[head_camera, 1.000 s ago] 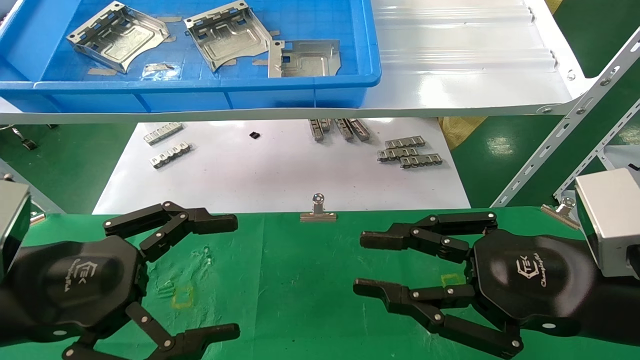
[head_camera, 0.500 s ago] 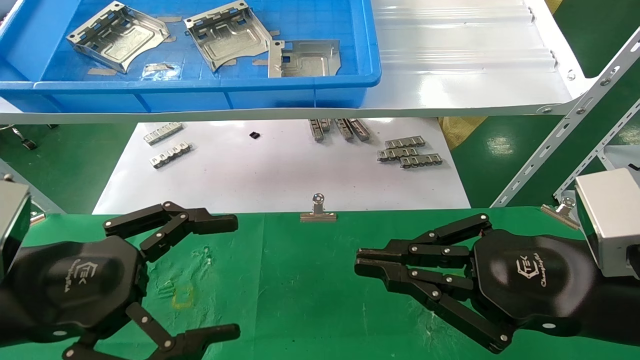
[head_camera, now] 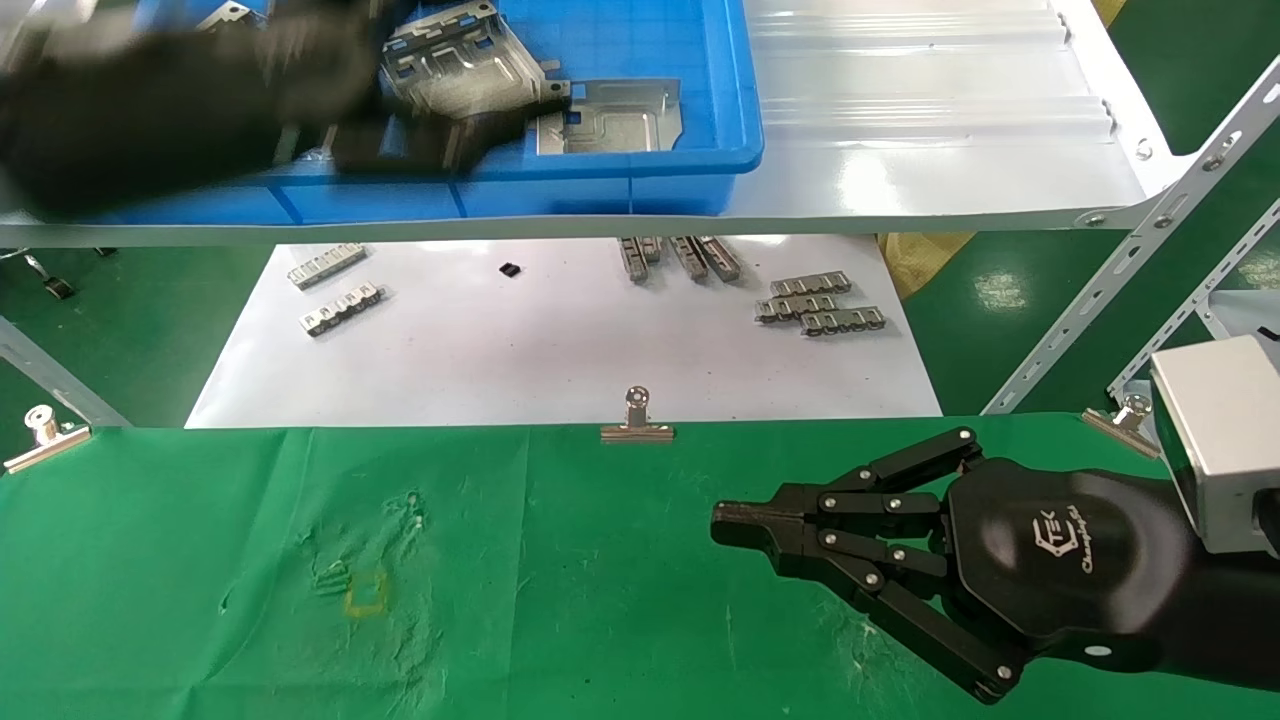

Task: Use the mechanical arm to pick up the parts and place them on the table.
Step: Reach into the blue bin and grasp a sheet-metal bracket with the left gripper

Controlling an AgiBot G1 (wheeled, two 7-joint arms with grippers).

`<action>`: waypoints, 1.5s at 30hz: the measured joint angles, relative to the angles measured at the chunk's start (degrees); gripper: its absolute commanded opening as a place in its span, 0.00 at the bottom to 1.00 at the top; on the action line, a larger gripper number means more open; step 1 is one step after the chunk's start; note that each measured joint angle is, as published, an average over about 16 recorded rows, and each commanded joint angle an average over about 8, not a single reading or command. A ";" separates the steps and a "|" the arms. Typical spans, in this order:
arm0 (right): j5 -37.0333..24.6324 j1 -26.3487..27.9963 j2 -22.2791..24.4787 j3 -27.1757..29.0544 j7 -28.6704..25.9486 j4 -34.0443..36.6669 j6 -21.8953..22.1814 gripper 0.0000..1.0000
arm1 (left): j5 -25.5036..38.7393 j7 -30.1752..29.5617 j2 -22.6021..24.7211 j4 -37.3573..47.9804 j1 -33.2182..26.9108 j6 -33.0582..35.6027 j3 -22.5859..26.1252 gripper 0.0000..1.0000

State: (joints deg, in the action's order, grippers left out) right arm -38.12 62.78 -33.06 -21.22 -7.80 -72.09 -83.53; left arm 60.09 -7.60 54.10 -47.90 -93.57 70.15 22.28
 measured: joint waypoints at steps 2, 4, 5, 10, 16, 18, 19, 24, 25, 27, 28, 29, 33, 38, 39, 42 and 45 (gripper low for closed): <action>0.00 0.00 0.00 0.00 0.00 0.00 0.00 0.00 | 3.15 1.09 3.40 6.38 -4.49 -3.48 1.32 1.00; 0.00 0.00 0.00 0.00 0.00 0.00 0.00 0.00 | 6.17 2.29 6.76 12.82 -8.60 -7.21 2.62 1.00; 0.00 0.00 0.00 0.00 0.00 0.00 0.00 0.00 | 7.61 2.93 8.37 15.95 -10.45 -9.12 3.24 1.00; 0.00 0.00 0.00 0.00 0.00 0.00 0.00 0.00 | 13.52 5.78 15.47 29.74 -17.46 -18.63 5.87 1.00; 0.00 0.00 0.00 -0.01 0.00 0.00 0.00 0.00 | 17.73 7.57 20.77 39.78 -21.69 -27.02 8.03 0.31; 0.00 0.00 0.00 -0.01 0.00 0.00 0.00 0.00 | 18.62 7.72 21.72 41.74 -22.50 -28.48 8.61 0.06; 0.00 0.00 0.00 -0.01 0.00 0.00 0.00 0.00 | 18.99 7.71 22.06 42.50 -22.84 -28.99 8.87 0.00; 0.01 0.00 0.00 -0.01 0.00 0.00 0.00 0.00 | 20.20 7.04 22.75 44.89 -24.28 -30.16 9.79 0.00; 0.01 0.00 0.00 -0.01 0.00 0.00 0.00 0.00 | 20.32 6.85 22.73 45.13 -24.54 -30.18 9.90 0.00; 0.01 0.00 0.00 -0.01 0.01 0.00 0.00 0.00 | 20.45 6.46 22.57 45.50 -25.03 -30.08 10.03 0.00; 0.01 0.00 0.00 -0.01 0.01 0.00 0.00 0.00 | 20.48 6.29 22.45 45.65 -25.26 -29.96 10.07 0.01; 0.01 0.00 0.00 -0.01 0.01 0.00 0.00 0.00 | 20.52 6.13 22.31 45.79 -25.48 -29.79 10.12 0.06; 0.01 0.00 0.00 -0.01 0.01 0.00 0.00 0.00 | 20.74 5.77 21.54 46.28 -26.30 -28.61 10.31 0.51; 0.01 0.00 0.01 -0.01 0.01 0.00 0.00 0.03 | 21.33 5.88 20.26 46.82 -27.25 -26.29 10.75 1.00; 0.01 0.00 0.01 -0.01 0.01 0.00 0.00 0.06 | 21.52 5.94 20.01 46.94 -27.42 -25.77 10.89 1.00; 0.01 0.00 0.01 -0.02 0.01 0.00 0.01 0.15 | 22.31 6.15 19.36 47.34 -27.84 -24.28 11.44 0.90; 0.01 0.01 0.01 -0.02 0.01 0.00 0.01 0.27 | 23.24 6.26 18.86 47.72 -28.20 -22.88 12.09 0.52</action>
State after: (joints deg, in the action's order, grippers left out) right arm -38.11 62.78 -33.05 -21.24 -7.79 -72.09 -83.52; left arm 83.33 -1.34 72.96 -0.18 -121.77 47.26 34.37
